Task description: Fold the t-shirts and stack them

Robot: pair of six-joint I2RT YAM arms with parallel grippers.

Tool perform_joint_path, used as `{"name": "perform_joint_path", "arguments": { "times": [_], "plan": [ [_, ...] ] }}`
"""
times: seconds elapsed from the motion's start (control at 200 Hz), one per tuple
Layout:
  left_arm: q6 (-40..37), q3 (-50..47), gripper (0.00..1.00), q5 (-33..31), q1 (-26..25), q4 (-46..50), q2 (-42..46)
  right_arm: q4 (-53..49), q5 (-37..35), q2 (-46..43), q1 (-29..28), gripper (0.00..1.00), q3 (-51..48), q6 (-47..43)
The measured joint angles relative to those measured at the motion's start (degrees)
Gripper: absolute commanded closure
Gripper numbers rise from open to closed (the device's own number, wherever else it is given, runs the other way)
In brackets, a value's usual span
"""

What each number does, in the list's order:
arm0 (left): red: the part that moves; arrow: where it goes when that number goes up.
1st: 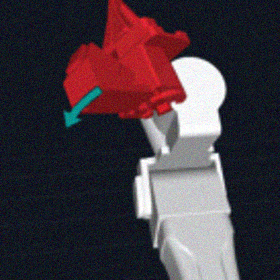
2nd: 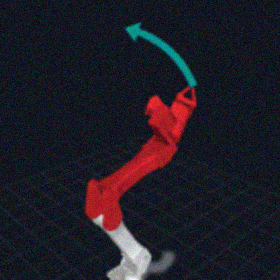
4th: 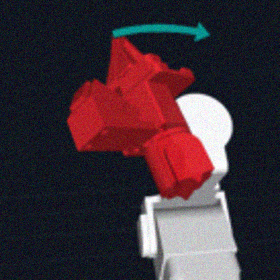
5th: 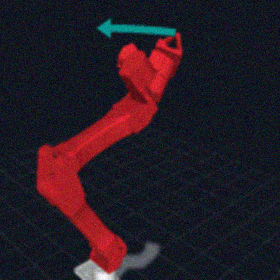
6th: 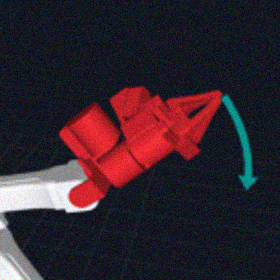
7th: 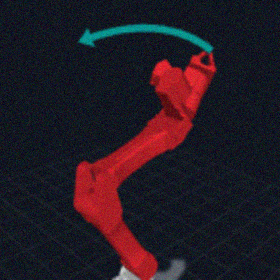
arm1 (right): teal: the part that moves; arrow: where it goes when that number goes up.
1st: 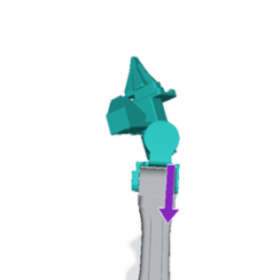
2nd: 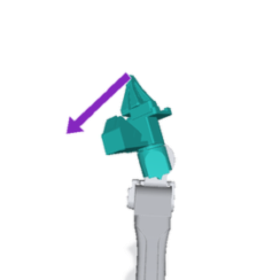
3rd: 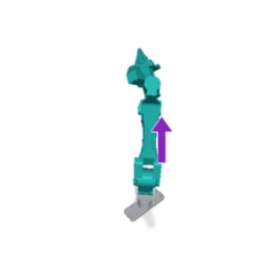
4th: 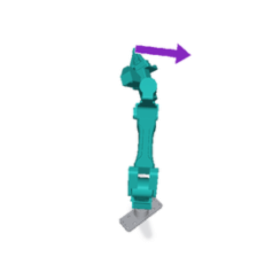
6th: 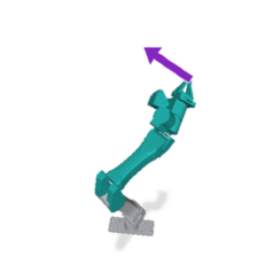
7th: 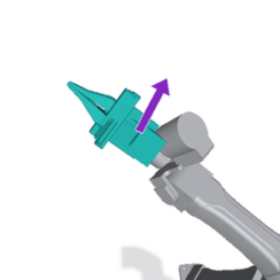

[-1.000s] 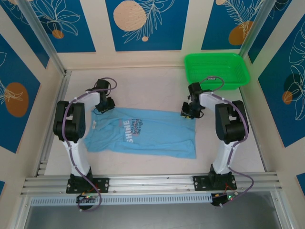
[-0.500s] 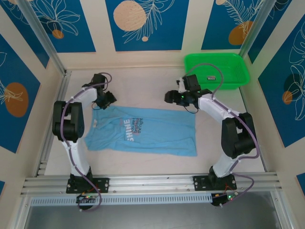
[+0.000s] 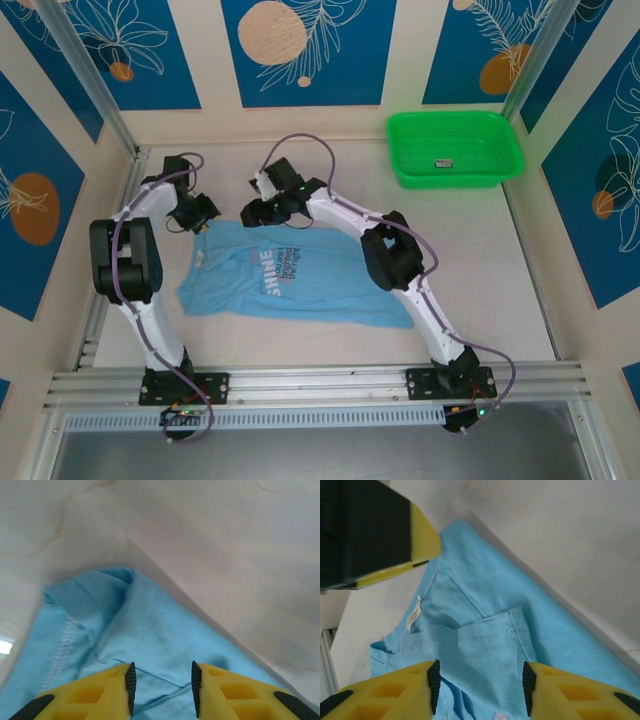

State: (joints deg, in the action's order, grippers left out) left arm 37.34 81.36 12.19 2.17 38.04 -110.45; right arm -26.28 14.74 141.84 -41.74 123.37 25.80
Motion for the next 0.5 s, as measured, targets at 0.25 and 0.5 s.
{"name": "perform_joint_path", "arguments": {
  "times": [0.25, 0.5],
  "plan": [
    [-0.42, 1.6, 0.67, 3.08, -0.2, -0.04, -2.91, -4.57, -1.22, 6.8, 0.0, 0.54, 10.82, 0.04],
    [-0.68, 4.39, 0.67, 2.71, -0.2, 1.9, -6.56, -7.58, -2.08, 11.47, 0.04, 0.55, 16.94, 0.04]
  ]
}}
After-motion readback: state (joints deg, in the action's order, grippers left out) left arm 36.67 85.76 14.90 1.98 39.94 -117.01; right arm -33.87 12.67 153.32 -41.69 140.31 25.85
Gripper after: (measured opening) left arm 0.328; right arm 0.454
